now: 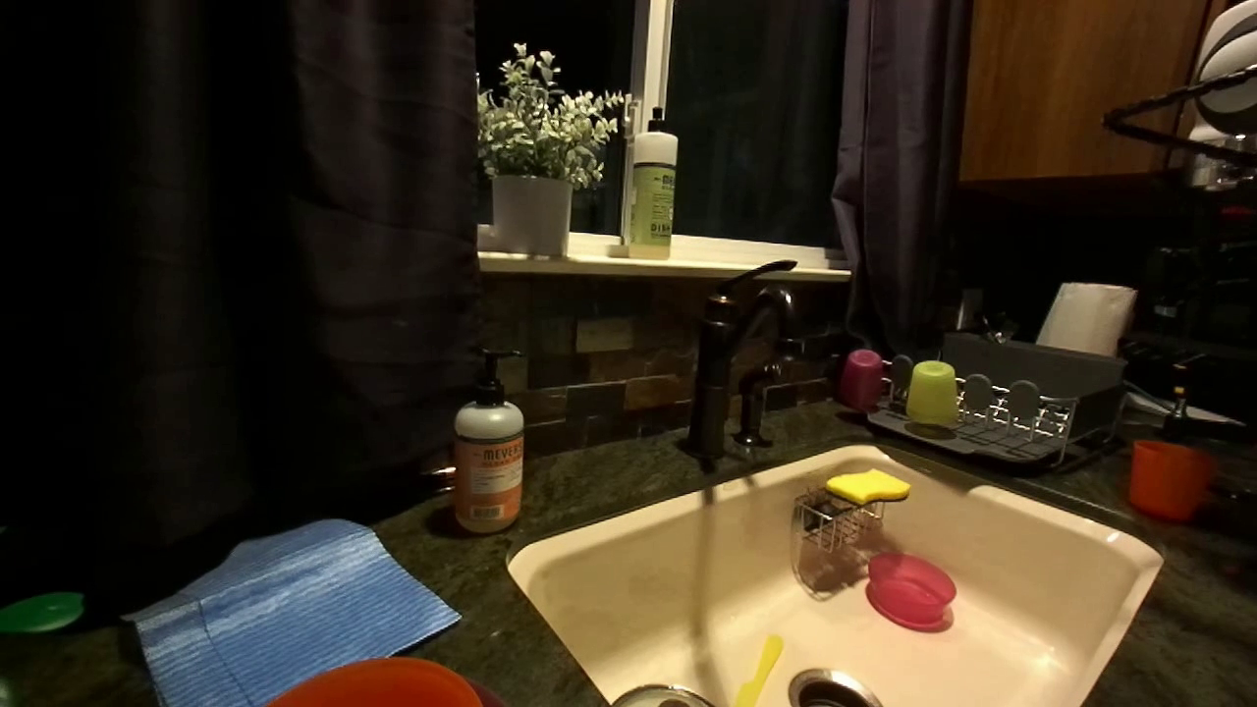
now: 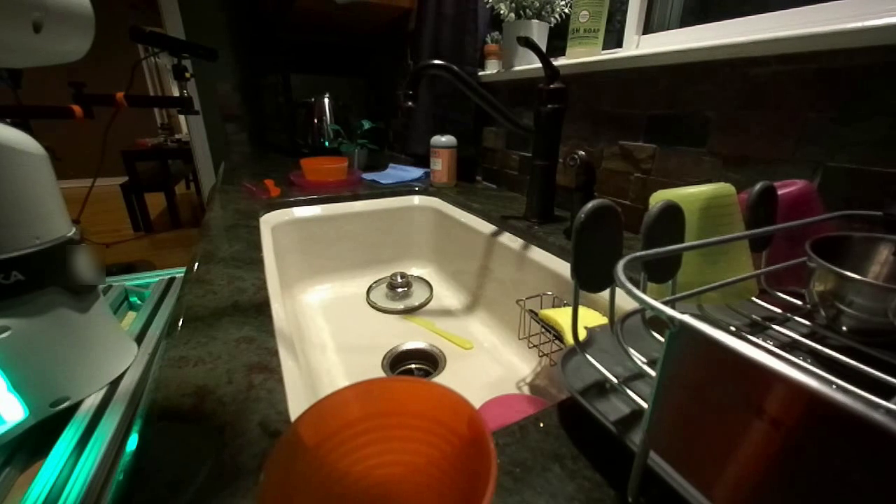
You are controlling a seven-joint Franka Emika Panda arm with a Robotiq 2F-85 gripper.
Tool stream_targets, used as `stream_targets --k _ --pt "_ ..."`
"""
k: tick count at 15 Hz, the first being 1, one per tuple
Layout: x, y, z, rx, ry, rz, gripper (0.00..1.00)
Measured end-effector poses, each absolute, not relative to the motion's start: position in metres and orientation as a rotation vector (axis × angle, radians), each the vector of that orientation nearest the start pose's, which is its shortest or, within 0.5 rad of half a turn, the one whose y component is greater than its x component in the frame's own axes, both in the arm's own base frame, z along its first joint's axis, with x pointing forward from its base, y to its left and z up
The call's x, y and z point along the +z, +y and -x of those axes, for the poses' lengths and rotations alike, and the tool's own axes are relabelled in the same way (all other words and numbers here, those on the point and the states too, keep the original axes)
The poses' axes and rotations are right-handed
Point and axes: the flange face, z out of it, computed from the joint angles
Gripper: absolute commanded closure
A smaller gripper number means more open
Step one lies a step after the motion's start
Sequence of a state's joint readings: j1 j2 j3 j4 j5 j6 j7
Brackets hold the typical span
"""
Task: Place the orange cup upright on the counter.
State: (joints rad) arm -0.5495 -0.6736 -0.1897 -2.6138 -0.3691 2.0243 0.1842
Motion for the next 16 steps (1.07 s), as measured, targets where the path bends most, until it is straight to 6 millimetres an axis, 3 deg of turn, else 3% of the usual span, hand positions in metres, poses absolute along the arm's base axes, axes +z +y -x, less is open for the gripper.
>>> stream_targets --k 8,16 --pt "0.501 -0.232 -0.262 -0.012 0.952 3.236 0.00" --pt "0.510 -0.215 -0.271 -0.038 0.805 3.251 0.00"
